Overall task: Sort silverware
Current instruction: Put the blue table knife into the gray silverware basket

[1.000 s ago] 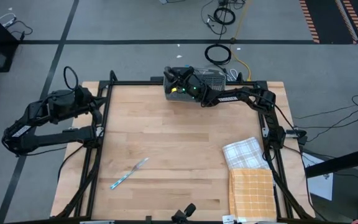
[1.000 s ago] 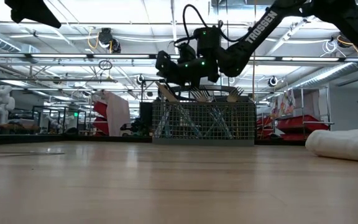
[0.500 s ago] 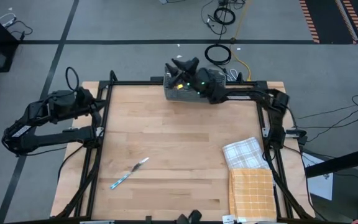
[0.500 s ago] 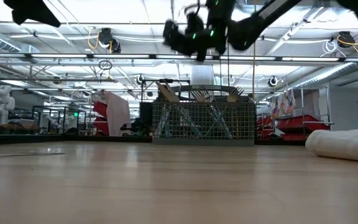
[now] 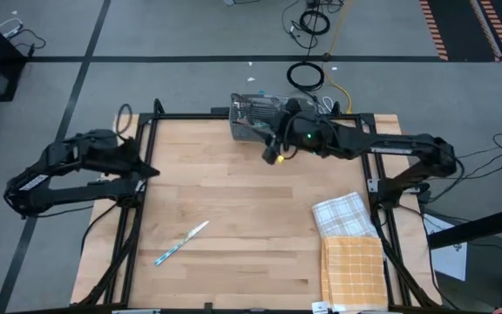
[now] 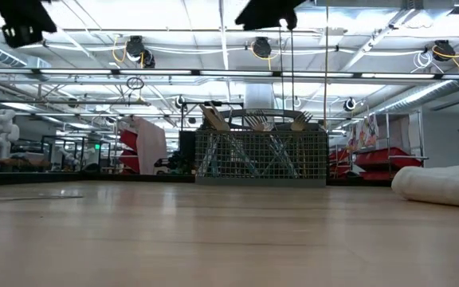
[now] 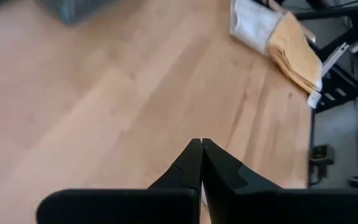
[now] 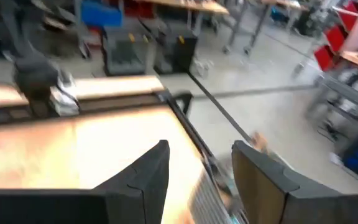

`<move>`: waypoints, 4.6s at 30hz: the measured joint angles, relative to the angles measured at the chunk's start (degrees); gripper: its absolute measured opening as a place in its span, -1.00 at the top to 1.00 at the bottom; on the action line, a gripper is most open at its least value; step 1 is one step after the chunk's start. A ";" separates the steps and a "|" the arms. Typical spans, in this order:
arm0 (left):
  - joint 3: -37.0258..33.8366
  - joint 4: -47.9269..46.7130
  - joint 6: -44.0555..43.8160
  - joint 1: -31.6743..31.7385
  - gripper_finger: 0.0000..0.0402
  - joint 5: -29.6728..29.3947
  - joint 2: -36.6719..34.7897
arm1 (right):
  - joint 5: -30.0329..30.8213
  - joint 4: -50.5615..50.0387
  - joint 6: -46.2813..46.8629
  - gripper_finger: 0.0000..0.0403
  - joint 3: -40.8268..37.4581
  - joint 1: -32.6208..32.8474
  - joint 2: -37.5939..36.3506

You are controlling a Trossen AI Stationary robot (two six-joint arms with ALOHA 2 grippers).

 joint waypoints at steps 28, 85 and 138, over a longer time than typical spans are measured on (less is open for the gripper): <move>-7.74 14.47 -38.94 -34.44 0.99 -16.46 39.41 | 3.59 -27.17 -1.30 0.19 -0.03 5.41 -17.09; -5.39 21.62 -63.92 -55.11 0.94 -36.01 61.76 | -1.61 -33.44 9.72 0.01 -0.02 5.41 -21.00; 7.10 126.06 20.90 1.25 0.94 -46.50 84.86 | 6.06 -34.00 10.79 0.01 -0.04 5.01 -30.68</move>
